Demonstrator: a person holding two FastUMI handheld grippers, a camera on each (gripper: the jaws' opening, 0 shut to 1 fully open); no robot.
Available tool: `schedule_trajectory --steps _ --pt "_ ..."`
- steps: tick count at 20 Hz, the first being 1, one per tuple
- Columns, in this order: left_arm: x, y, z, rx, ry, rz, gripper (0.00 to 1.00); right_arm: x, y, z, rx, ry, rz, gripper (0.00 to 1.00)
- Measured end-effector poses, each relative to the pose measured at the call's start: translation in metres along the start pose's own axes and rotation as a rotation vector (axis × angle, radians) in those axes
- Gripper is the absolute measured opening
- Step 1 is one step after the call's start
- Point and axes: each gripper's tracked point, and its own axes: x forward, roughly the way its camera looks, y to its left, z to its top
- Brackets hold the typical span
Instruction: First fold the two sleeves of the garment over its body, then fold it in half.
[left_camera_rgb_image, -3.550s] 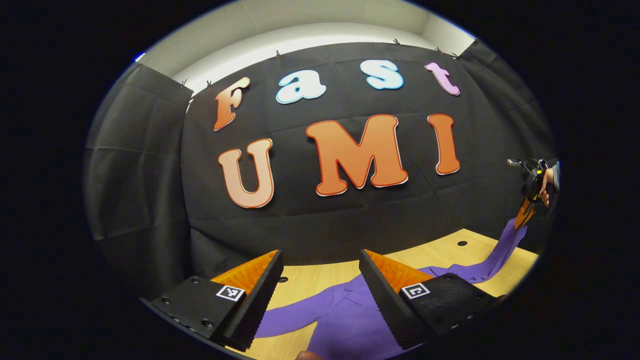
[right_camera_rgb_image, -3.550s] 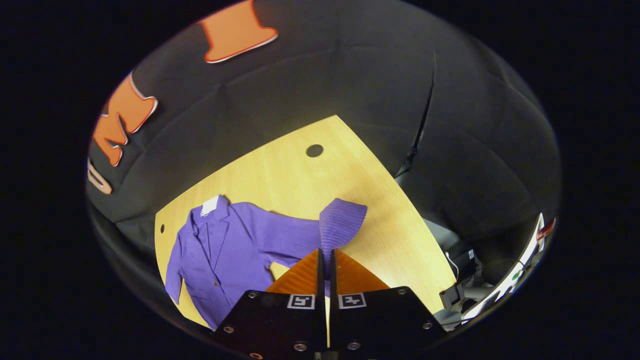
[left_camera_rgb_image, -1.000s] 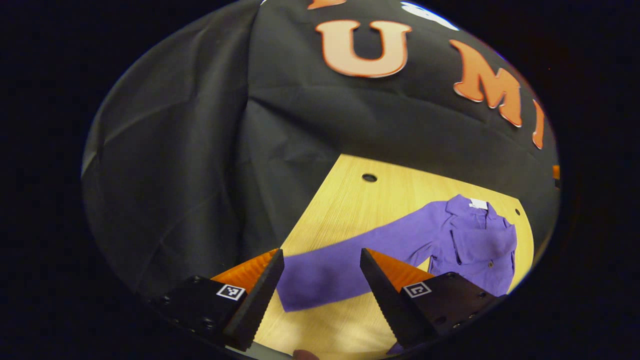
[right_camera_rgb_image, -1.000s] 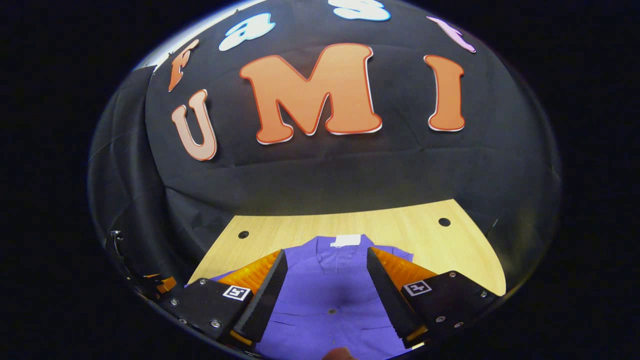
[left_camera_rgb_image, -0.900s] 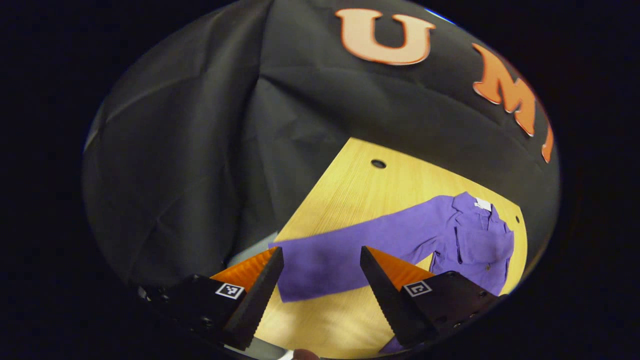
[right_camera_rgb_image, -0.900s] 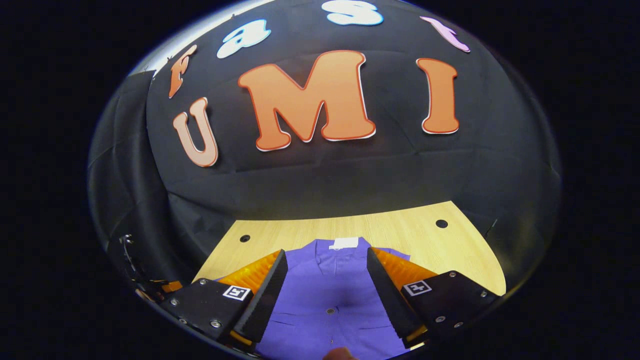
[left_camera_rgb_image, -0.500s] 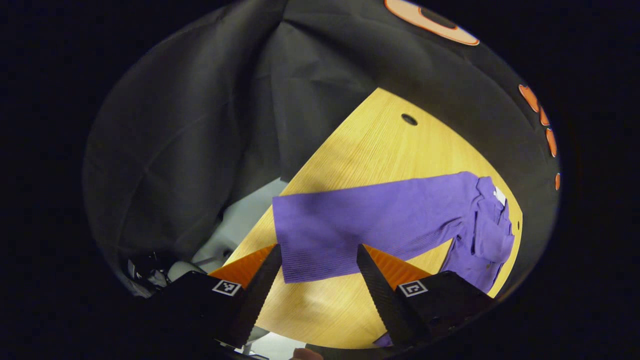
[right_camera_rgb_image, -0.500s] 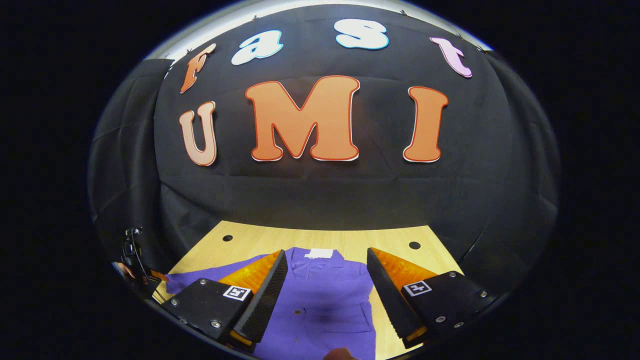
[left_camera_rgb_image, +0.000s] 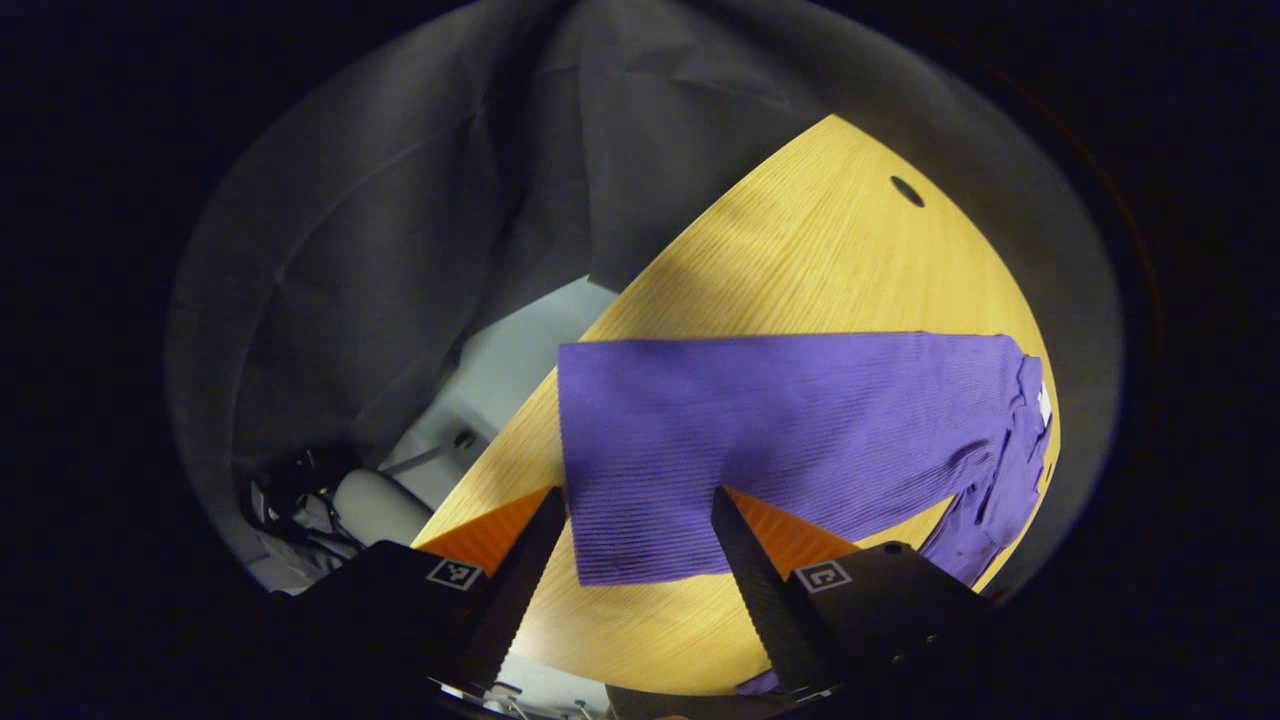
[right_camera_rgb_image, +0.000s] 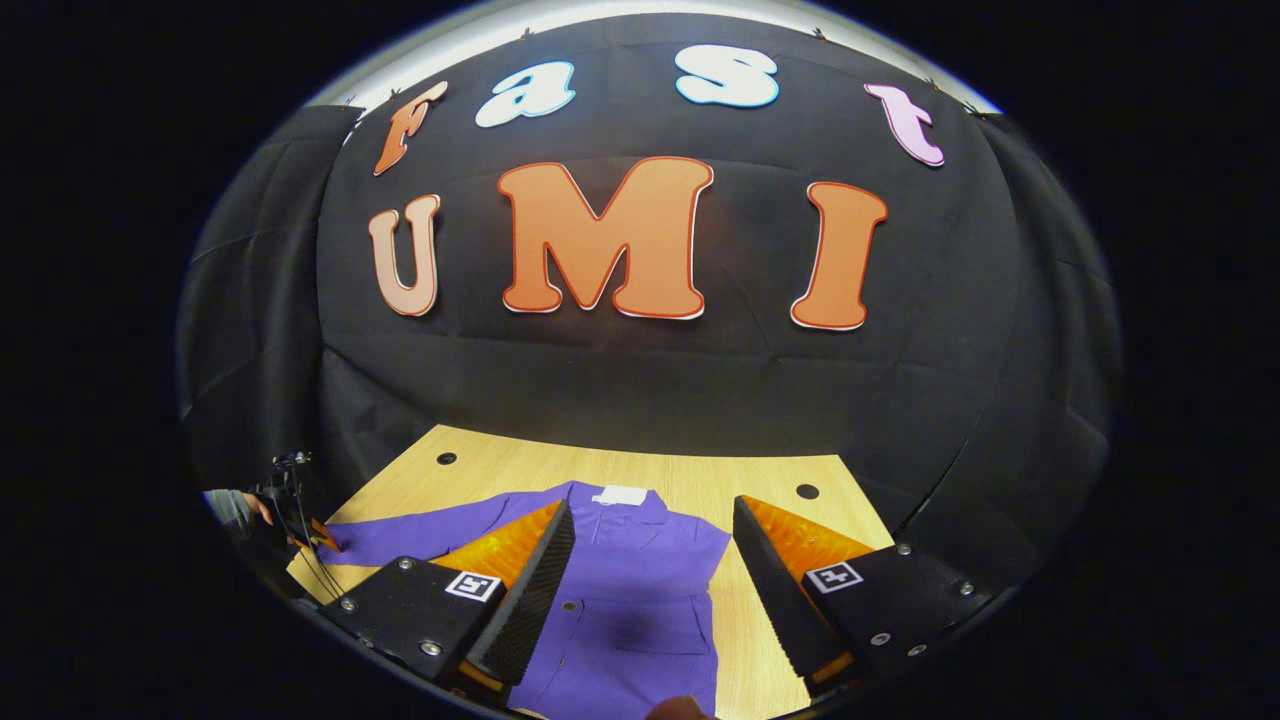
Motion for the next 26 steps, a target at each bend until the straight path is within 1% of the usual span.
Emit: schedule_trajectory --steps 1,2,5,6,7,8,9,10,11,12,13,15,19,21,23,26 --pt "0.004 0.005 0.002 -0.004 -0.003 0.027 0.92 -0.001 0.000 -0.002 0.003 0.004 0.004 0.95" --pt "0.005 0.008 0.001 -0.010 0.016 0.053 0.80 -0.001 -0.001 -0.005 0.003 0.010 0.002 0.95" --pt "0.005 -0.002 0.002 -0.014 0.028 0.045 0.44 -0.001 0.000 -0.013 0.005 0.030 0.008 0.95" --pt "0.005 -0.006 0.004 -0.015 0.028 0.045 0.33 -0.001 0.009 -0.017 0.016 0.052 0.052 0.95" --pt "0.005 -0.010 0.006 -0.006 0.023 0.032 0.24 -0.003 0.014 -0.020 0.021 0.060 0.077 0.95" --pt "0.005 -0.011 0.006 0.005 0.020 0.026 0.17 -0.003 0.017 -0.019 0.013 0.052 0.084 0.95" --pt "0.003 -0.010 0.005 0.012 0.019 0.020 0.13 -0.002 0.015 -0.017 0.004 0.041 0.076 0.95" --pt "0.005 -0.010 0.003 -0.005 0.027 0.031 0.13 -0.001 0.011 -0.017 -0.003 0.039 0.067 0.95" --pt "0.000 -0.015 -0.006 -0.028 0.080 0.023 0.10 -0.002 0.010 -0.018 -0.005 0.037 0.063 0.95" --pt "-0.006 -0.023 -0.010 -0.040 0.094 0.005 0.10 -0.004 0.008 -0.017 -0.006 0.026 0.057 0.95" --pt "-0.010 -0.027 -0.009 -0.024 0.073 -0.001 0.10 -0.004 0.007 -0.015 -0.007 0.018 0.058 0.95" --pt "-0.027 -0.036 -0.001 0.035 0.021 -0.002 0.10 -0.005 0.001 -0.018 -0.002 0.024 0.052 0.95" --pt "-0.075 -0.086 0.015 0.182 -0.063 -0.068 0.10 -0.007 -0.006 -0.021 0.043 0.033 0.058 0.95" --pt "-0.099 -0.106 0.021 0.253 -0.103 -0.078 0.10 -0.010 -0.014 -0.017 0.045 0.011 0.045 0.95" --pt "-0.121 -0.131 0.025 0.307 -0.130 -0.112 0.10 -0.014 -0.021 -0.019 0.044 0.002 0.030 0.95" --pt "-0.150 -0.185 0.030 0.375 -0.171 -0.184 0.10 -0.019 -0.031 -0.022 0.054 -0.005 0.025 0.95"
